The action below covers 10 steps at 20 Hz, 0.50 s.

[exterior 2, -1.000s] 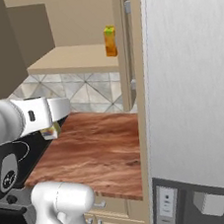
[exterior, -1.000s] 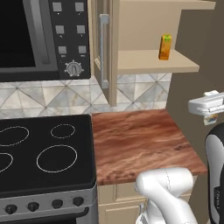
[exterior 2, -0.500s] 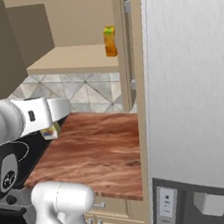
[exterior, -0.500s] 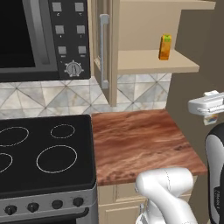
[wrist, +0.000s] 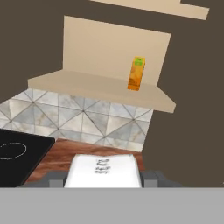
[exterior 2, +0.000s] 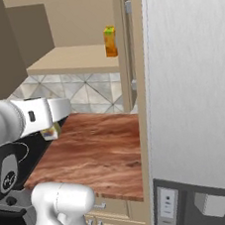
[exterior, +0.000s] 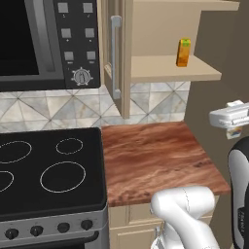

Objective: Sort all alcoholic drinks to one cabinet, and non-alcoholic drinks to the other.

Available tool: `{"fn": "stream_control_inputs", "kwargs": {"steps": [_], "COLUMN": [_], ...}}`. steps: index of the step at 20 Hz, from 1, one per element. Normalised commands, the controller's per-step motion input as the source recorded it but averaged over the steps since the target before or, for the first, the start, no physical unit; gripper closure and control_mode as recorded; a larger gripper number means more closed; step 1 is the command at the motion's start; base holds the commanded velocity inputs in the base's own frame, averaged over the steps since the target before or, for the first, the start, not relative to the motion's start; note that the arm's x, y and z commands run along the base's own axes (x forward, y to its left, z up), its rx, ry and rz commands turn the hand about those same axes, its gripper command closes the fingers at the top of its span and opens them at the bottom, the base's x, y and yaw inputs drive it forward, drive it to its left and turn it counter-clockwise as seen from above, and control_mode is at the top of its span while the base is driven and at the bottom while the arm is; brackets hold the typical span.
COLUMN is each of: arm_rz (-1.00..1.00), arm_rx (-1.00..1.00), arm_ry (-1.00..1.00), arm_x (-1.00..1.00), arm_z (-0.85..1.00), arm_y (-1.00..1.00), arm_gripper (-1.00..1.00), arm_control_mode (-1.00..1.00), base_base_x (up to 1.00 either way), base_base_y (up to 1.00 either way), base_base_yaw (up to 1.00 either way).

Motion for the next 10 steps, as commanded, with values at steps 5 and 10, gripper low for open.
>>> {"fn": "stream_control_inputs", "kwargs": {"steps": [5,10], "arm_rz": [0.01,0.01], "arm_rx": [0.00,0.00], "arm_ry": [0.00,0.00], "arm_x": [0.00,0.00], "arm_z": [0.19,0.20], "arm_y": [0.00,0.00], "arm_gripper": [1.00,1.00], "arm_control_mode": [-1.00,-1.00], "base_base_x": [0.00,0.00], "base_base_y": [0.00,0.00], "base_base_yaw": [0.00,0.00]}}
